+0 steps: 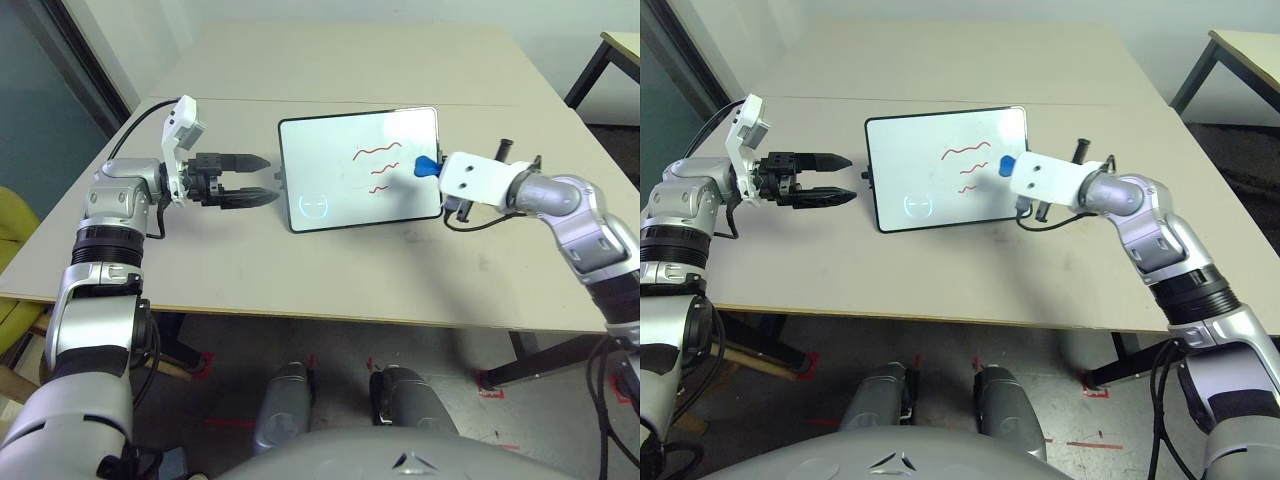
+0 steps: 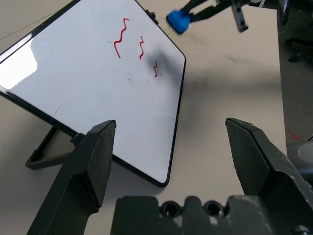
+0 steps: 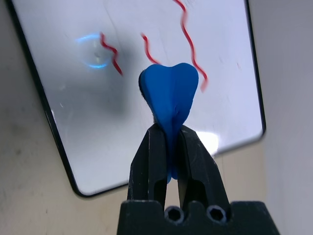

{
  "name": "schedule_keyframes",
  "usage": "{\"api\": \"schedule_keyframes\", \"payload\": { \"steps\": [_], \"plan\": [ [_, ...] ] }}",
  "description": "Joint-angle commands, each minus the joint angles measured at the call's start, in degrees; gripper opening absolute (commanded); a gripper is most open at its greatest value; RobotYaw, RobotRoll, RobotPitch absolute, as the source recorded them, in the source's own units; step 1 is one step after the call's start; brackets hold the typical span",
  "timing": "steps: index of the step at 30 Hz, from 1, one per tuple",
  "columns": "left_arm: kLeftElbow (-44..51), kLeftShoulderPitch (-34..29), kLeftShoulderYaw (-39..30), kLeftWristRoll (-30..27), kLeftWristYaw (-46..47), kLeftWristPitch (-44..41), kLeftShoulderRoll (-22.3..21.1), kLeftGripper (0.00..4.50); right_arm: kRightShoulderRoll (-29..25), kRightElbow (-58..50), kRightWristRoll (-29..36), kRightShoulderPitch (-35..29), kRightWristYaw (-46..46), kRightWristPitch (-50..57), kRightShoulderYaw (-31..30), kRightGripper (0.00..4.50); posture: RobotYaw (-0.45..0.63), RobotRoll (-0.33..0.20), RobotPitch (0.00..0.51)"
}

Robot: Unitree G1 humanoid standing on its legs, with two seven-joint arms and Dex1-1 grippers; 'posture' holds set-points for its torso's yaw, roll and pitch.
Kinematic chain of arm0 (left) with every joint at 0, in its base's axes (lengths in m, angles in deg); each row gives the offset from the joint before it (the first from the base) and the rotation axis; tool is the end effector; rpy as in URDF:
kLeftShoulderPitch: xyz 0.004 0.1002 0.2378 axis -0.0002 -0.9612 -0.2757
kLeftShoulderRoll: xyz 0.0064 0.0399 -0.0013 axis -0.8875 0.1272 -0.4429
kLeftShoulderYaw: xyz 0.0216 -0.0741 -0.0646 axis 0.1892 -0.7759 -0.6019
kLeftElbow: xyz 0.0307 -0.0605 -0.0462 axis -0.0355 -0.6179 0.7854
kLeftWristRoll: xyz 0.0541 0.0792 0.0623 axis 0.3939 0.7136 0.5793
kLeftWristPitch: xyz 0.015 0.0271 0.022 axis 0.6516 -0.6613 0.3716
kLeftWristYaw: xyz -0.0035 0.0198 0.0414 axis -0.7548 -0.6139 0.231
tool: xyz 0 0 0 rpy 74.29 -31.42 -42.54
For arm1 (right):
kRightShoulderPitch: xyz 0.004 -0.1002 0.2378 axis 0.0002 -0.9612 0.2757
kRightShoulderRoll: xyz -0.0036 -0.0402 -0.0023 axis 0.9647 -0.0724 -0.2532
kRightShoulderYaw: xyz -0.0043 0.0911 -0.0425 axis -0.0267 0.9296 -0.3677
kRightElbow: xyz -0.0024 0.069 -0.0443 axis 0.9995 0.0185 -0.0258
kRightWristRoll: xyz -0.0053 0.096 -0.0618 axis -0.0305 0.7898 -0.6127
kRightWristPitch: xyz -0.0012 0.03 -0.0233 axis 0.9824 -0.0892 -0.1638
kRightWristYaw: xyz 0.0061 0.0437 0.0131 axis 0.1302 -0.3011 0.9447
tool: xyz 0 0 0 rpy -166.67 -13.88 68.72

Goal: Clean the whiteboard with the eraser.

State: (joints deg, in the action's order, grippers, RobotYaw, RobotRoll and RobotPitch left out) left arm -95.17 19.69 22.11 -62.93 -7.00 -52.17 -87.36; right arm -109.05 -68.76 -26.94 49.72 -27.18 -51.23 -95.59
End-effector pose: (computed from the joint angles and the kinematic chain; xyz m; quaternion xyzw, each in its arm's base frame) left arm 0.3362 0.2849 0.1886 0.0667 0.1007 -0.5849 0.8021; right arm 0.3002 -0.1886 0.1822 -0.5449 0.0070 0.3510 0.7615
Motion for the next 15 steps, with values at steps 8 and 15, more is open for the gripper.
{"api": "schedule_keyframes", "payload": {
  "steps": [8,15],
  "plan": [
    [-0.63,1.21,0.32,0.05,0.02,0.48,0.12,4.50,2.83,7.21,-9.11,3.13,-0.72,-5.48,-4.56,0.09,0.14,0.000,0.026],
    [-0.62,1.22,0.25,0.02,0.16,0.70,0.35,4.50,4.11,9.75,-11.38,3.31,-0.75,-5.25,-4.45,0.09,0.14,0.000,0.018]
  ]
}}
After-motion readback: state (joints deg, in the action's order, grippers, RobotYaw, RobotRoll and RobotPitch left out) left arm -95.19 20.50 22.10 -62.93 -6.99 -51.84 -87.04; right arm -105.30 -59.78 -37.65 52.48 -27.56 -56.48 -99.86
